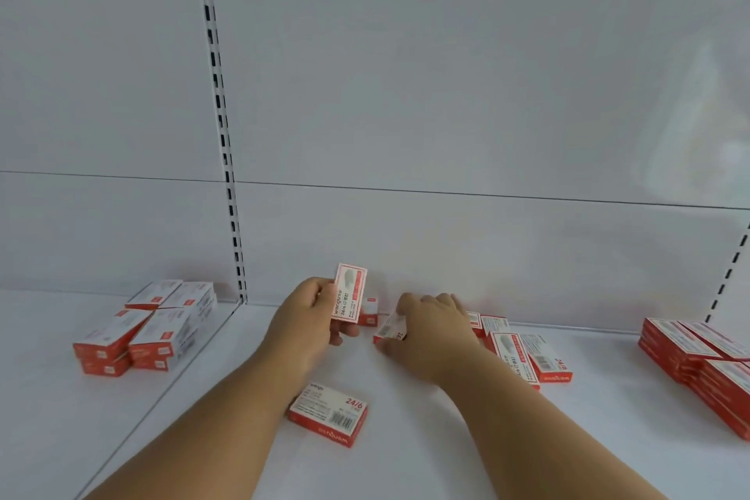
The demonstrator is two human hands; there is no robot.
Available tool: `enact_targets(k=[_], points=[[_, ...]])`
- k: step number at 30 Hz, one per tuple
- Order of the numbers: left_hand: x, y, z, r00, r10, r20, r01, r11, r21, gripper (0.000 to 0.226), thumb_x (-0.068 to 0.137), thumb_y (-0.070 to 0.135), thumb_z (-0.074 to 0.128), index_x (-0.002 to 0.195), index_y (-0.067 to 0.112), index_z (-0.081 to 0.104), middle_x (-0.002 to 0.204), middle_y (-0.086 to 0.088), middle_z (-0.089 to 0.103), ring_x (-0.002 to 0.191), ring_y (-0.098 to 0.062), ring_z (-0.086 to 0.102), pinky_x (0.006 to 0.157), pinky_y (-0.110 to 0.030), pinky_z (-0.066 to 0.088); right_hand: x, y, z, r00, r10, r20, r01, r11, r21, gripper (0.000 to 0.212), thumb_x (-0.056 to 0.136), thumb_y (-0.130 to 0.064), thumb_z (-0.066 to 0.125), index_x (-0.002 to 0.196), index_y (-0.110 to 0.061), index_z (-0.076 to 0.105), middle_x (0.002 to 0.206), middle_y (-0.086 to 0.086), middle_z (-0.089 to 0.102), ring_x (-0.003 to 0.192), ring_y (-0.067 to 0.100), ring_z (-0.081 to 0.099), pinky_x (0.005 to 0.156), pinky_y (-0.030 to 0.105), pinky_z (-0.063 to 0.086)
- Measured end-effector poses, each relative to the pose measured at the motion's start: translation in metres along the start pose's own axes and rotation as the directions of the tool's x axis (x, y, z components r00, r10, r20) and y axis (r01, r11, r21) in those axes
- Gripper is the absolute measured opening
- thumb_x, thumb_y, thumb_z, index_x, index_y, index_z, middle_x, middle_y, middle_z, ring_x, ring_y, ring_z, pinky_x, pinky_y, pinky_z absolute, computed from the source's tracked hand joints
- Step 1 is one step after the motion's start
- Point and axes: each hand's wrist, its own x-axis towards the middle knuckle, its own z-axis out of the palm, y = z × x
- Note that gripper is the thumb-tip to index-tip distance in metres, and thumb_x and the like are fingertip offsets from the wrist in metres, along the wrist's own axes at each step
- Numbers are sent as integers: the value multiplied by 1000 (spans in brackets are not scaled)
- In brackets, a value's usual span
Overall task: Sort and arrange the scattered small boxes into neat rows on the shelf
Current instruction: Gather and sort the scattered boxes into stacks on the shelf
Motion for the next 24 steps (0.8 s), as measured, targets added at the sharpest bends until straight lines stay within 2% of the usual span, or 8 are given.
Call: enact_targets(k=[2, 4, 6, 7, 9, 14, 18, 24], points=[[5, -5, -10, 1000, -27, -1, 27, 994, -101, 25, 106, 17, 37, 111, 17, 61, 85, -4, 77, 71, -26, 72, 63, -37, 49, 1, -3, -4, 990, 22, -143, -3, 992, 128, 54, 78, -68, 52, 113, -27, 51, 107, -2, 59, 106, 24, 50, 97, 37, 38], [9, -6, -20, 999, -48, 22, 51, 983, -175, 23, 102, 11, 42, 112, 18, 61, 88, -7, 77, 70, -26, 70, 63, -36, 46, -1, -9, -11, 964, 171, -204, -48, 865, 499, 42, 83, -67, 49, 98, -28, 53, 92, -4, 60, 89, 22, 55, 84, 41, 47], [10, -5, -23, 997, -52, 54, 63, 972, -227, 25, 95, 4, 50, 112, 19, 61, 93, -10, 76, 71, -25, 67, 64, -37, 45, -2, -14, -19, 939, 340, 46, -160, 316, 935, 42, 94, -57, 42, 98, -18, 58, 82, 6, 66, 73, 27, 61, 70, 46, 52], [11, -4, -23, 996, -49, 70, 64, 968, -243, 27, 92, 2, 54, 111, 19, 61, 95, -11, 75, 72, -25, 66, 64, -37, 45, -4, -16, -22, 925, 325, 197, -216, 23, 976, 48, 97, -54, 38, 100, -12, 60, 78, 13, 67, 64, 30, 60, 62, 42, 50], [12, -6, -21, 995, -33, 99, 58, 964, -258, 27, 90, 1, 56, 110, 19, 61, 95, -10, 75, 72, -25, 66, 63, -37, 46, -10, -17, -26, 919, 236, 317, -261, -240, 935, 62, 98, -59, 29, 97, -5, 61, 65, 18, 63, 52, 28, 53, 50, 31, 42], [16, -8, -19, 990, 18, 137, 23, 956, -294, 29, 90, 2, 58, 109, 23, 61, 91, -4, 75, 65, -16, 65, 59, -32, 47, -18, -17, -30, 938, 199, 282, -223, -276, 935, 63, 97, -59, 32, 96, -3, 61, 64, 16, 62, 43, 23, 55, 44, 24, 41], [15, -2, -24, 986, 103, 131, -83, 985, -152, 25, 91, 14, 61, 109, 31, 56, 103, 2, 70, 80, -15, 66, 69, -31, 53, -25, -24, -38, 973, 107, 207, -183, -198, 963, 37, 101, -29, 44, 113, 5, 53, 97, 29, 65, 75, 38, 69, 56, 34, 56], [-14, 29, -24, 963, 168, 212, -149, 984, -103, 18, 98, 19, 51, 114, 26, 56, 108, 5, 69, 77, -12, 73, 68, -27, 60, -59, -26, -52, 952, 292, 91, -72, -77, 994, 14, 98, 2, 45, 110, 0, 51, 92, 26, 64, 72, 35, 66, 52, 32, 51]])
